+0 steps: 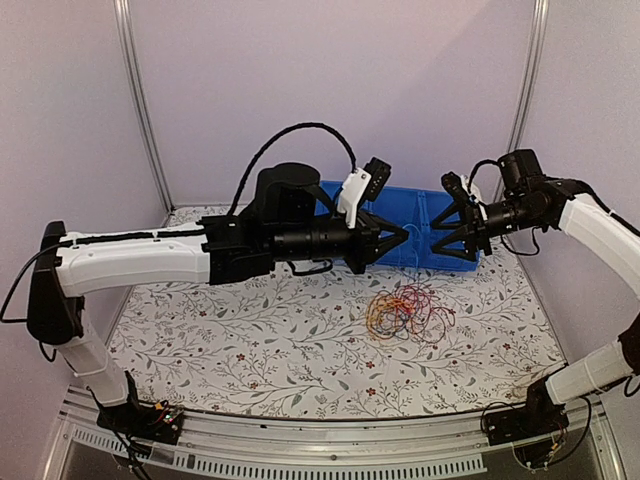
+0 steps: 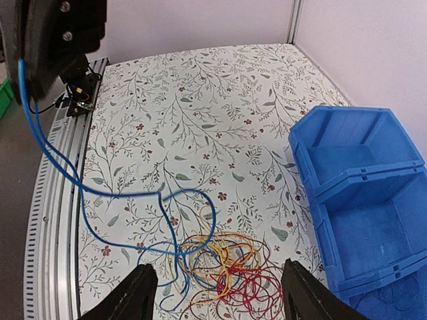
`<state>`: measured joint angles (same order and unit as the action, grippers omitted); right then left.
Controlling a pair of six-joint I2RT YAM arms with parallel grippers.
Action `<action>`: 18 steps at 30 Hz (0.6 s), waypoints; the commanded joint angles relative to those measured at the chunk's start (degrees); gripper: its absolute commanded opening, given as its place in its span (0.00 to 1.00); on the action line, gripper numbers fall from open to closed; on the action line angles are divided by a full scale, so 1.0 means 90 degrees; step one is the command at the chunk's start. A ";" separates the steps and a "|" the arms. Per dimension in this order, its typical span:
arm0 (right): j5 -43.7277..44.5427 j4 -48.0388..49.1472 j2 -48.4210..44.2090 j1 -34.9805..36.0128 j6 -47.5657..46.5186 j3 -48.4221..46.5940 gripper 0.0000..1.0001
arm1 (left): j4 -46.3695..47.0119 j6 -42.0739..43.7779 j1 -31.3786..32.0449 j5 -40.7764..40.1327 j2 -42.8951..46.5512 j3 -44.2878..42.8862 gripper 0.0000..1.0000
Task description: Untangle the cables
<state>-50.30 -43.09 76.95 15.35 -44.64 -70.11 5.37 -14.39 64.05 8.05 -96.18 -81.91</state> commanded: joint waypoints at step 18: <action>-0.0686 -0.0906 0.0033 0.1005 -0.0143 -0.0997 0.53 | 0.0087 -0.0119 -0.0117 0.0460 -0.0417 -0.0223 0.00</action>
<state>-54.28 -49.91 76.64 23.31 -45.89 -77.49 5.28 -15.05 63.68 11.42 -99.13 -82.35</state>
